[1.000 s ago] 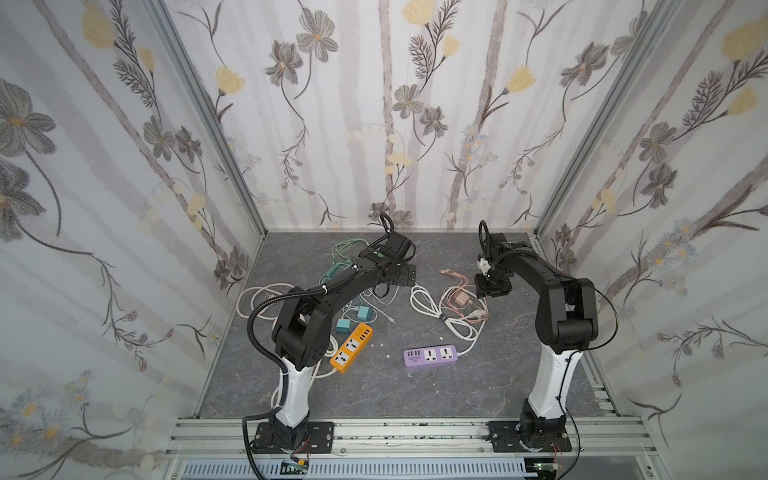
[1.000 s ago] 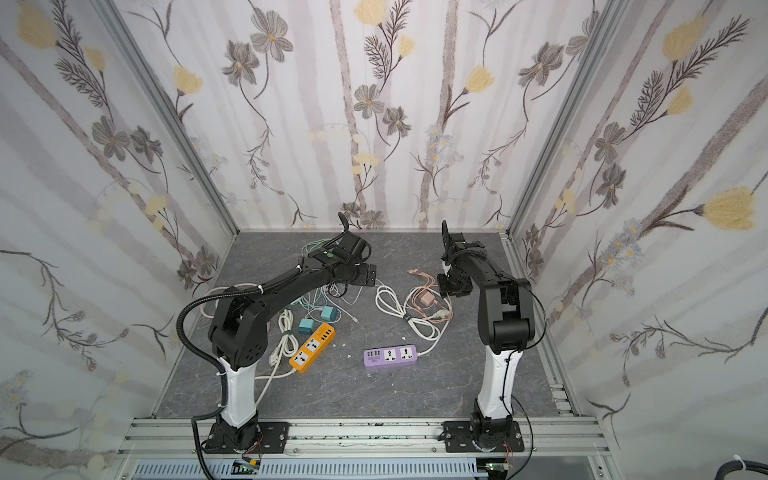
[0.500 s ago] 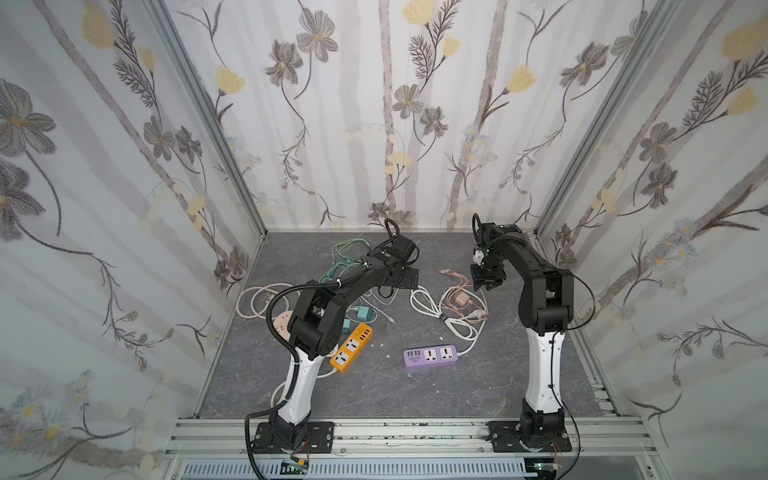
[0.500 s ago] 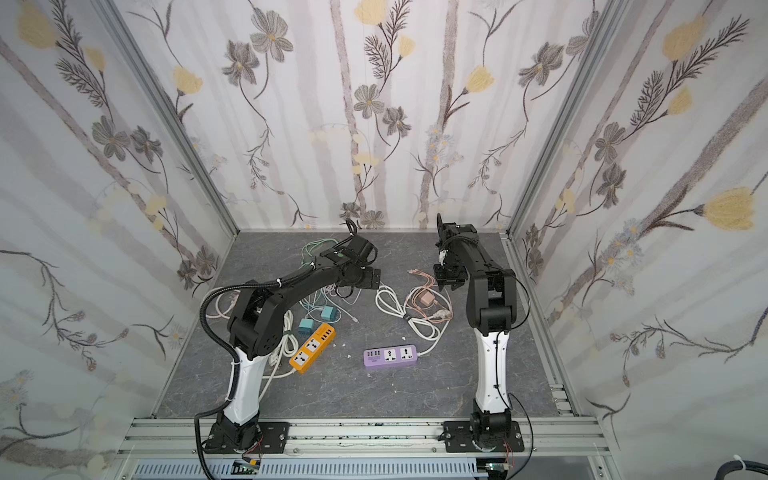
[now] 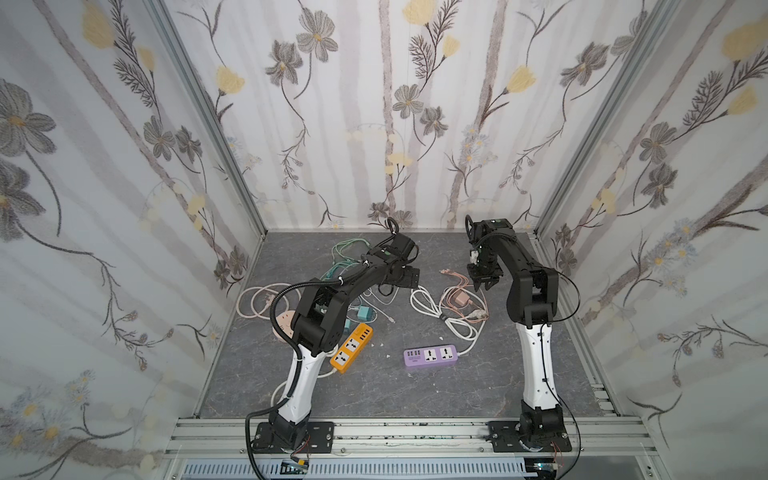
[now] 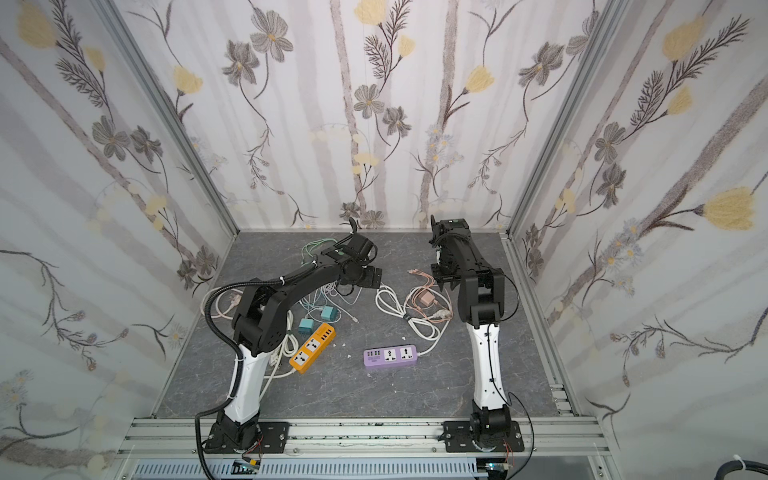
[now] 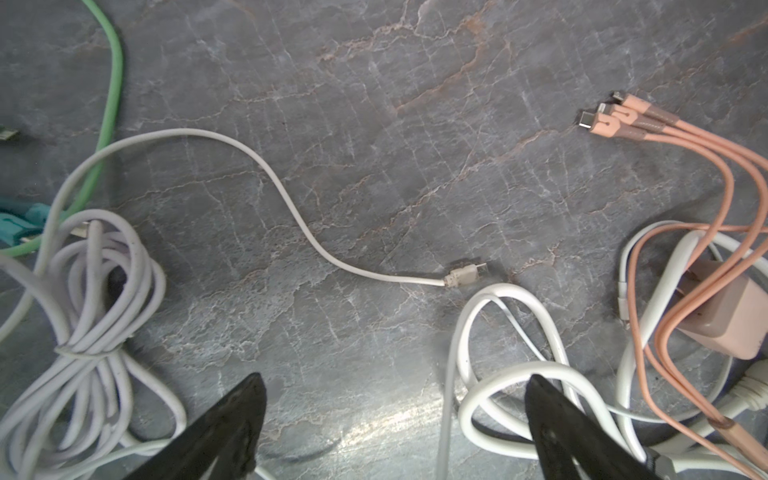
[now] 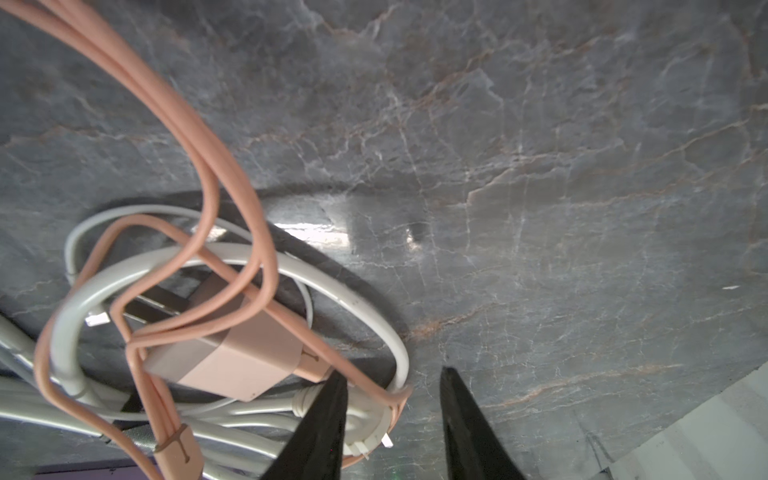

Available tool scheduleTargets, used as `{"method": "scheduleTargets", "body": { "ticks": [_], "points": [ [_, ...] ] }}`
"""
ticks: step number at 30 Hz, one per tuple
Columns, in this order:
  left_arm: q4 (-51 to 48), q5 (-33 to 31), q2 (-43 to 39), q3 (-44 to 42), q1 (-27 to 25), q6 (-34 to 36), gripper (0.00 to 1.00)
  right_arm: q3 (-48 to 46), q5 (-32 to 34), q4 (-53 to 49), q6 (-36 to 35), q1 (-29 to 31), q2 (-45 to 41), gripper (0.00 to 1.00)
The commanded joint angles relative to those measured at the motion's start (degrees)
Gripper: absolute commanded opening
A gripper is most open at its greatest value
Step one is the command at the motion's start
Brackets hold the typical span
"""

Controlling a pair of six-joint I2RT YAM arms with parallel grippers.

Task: Insert the plug

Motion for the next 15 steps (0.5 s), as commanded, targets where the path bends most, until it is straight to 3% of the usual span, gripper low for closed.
{"method": "scheduleTargets", "body": {
  "ticks": [1, 9, 15],
  "points": [
    [1.9, -0.38, -0.88, -1.36, 0.73, 0.04, 0.98, 0.79, 2.41, -2.78, 0.37, 0.13, 0.22, 0.33],
    [4.36, 2.23, -2.74, -4.38, 2.42, -0.63, 0.98, -7.08, 4.11, 4.1, 0.66, 0.85, -4.52, 0.09],
    [7.16, 4.15, -5.94, -8.12, 2.61, -0.72, 0.94, -13.97, 0.98, 9.27, 0.07, 1.4, -9.96, 0.06]
  ]
}}
